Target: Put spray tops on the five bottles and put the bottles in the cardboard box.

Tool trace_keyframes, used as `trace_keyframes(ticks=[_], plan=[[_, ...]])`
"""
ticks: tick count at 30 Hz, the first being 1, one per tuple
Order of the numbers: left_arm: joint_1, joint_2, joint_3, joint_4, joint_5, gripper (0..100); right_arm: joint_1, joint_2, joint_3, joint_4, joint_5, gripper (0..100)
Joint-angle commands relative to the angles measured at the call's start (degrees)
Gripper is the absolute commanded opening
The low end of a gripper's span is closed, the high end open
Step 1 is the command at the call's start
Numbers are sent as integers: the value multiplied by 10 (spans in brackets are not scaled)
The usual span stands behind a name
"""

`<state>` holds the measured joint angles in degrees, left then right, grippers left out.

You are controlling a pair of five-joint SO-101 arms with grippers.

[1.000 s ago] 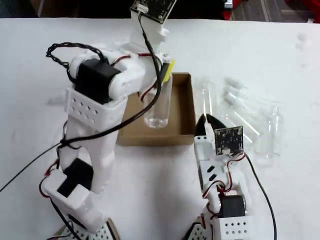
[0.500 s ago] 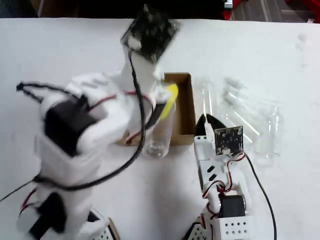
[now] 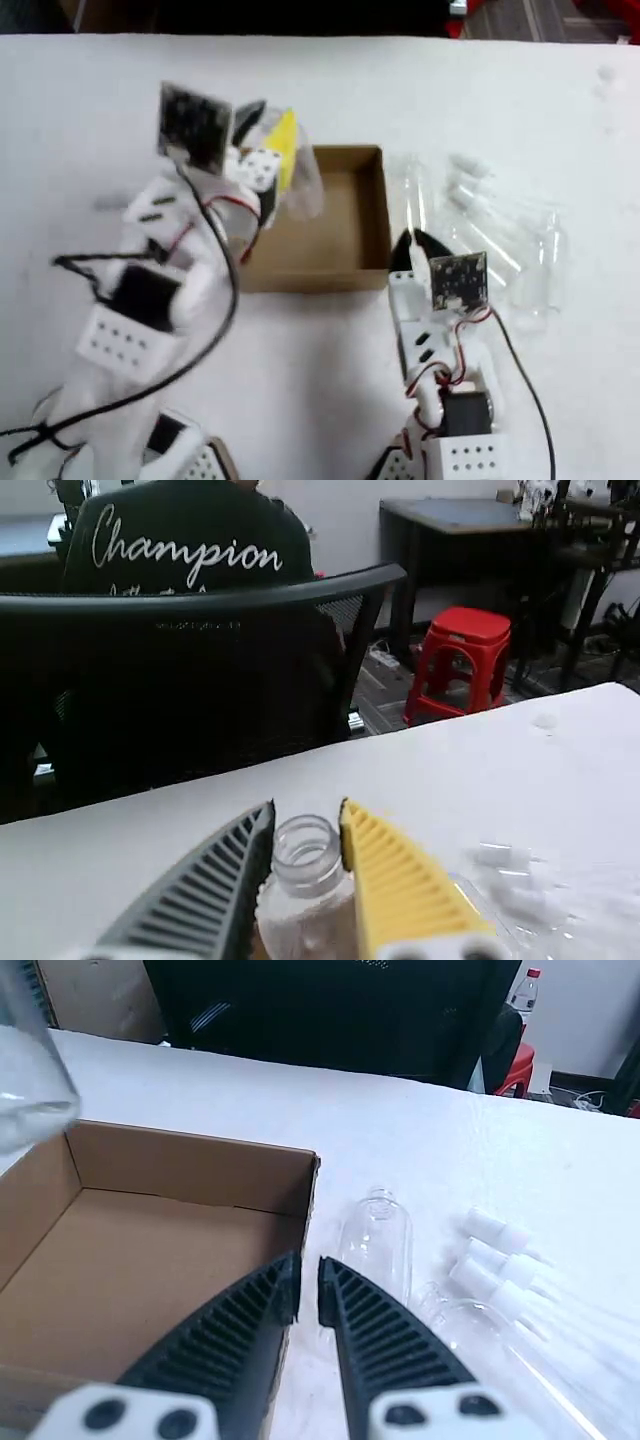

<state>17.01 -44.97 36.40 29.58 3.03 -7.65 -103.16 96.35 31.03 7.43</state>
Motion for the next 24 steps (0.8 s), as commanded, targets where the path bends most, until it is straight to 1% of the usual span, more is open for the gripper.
trace_keyframes(ticks=[1,4,7,10,15,18,21,24], plan=[[-14,-16,127,-206,3,35,6,0,5,-14,6,18],[-36,40,141,-265,-42,35,5,0,5,-14,6,18],[-40,127,140,-321,-100,37,5,0,5,-14,6,18],[-41,203,142,-382,-135,35,5,0,5,-14,6,18],[-51,286,141,-461,-136,35,5,0,5,-14,6,18],[-53,316,142,-480,-138,35,5,0,5,-14,6,18],[-66,336,139,-483,-139,37,5,0,5,-14,6,18],[-74,349,144,-507,-142,38,5,0,5,-14,6,18]])
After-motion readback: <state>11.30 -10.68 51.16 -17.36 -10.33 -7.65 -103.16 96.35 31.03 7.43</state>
